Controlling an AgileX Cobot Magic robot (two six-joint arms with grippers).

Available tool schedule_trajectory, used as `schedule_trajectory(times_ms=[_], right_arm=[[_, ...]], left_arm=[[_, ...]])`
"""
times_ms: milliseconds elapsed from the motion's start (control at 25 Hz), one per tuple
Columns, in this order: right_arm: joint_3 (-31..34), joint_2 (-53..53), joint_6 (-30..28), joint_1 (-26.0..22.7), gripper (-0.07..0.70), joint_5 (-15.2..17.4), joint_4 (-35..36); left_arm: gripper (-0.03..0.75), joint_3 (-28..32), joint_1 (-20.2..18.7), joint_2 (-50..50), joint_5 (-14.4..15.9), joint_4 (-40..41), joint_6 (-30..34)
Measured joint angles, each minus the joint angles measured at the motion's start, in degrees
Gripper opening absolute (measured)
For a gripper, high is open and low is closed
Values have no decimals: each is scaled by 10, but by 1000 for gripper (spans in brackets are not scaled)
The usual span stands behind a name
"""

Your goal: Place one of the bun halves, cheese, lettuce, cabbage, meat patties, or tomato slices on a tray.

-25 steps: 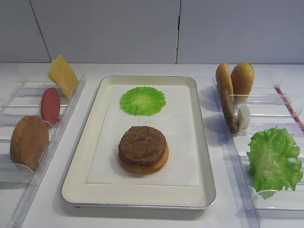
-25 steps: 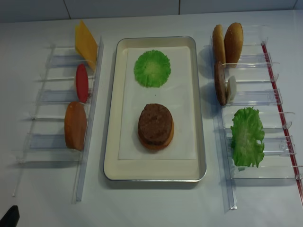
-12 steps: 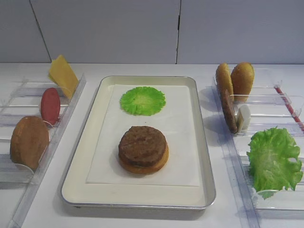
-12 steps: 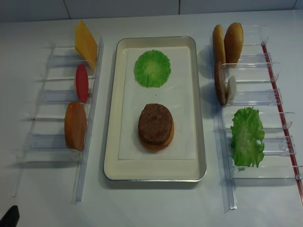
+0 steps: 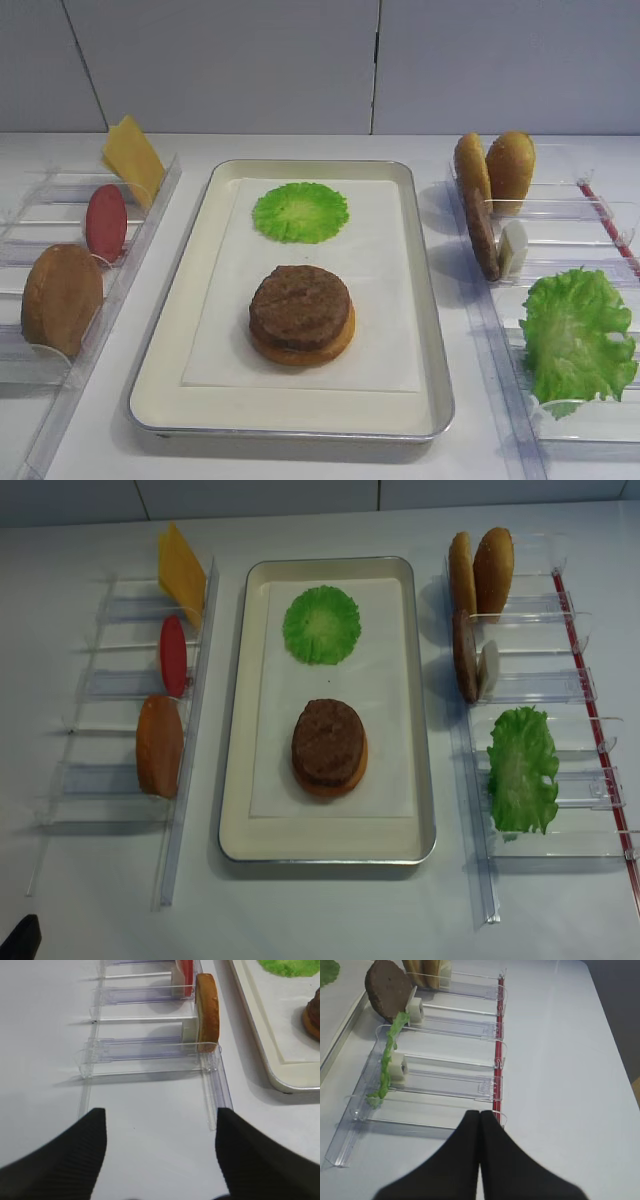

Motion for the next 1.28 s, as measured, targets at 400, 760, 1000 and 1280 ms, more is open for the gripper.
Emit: schedule_trajectory(times_ms=[400, 760, 1000, 1280], right_arm=[[0, 0, -2, 0, -1, 0, 0], [0, 0, -3, 0, -1, 0, 0], [0, 0, -3, 0, -1, 0, 0], [0, 0, -3, 0, 85, 0, 0]], left_arm=[[468, 0, 0, 0, 0, 0, 0], [468, 0, 0, 0, 0, 0, 0], [468, 0, 0, 0, 0, 0, 0], [468, 0, 0, 0, 0, 0, 0]])
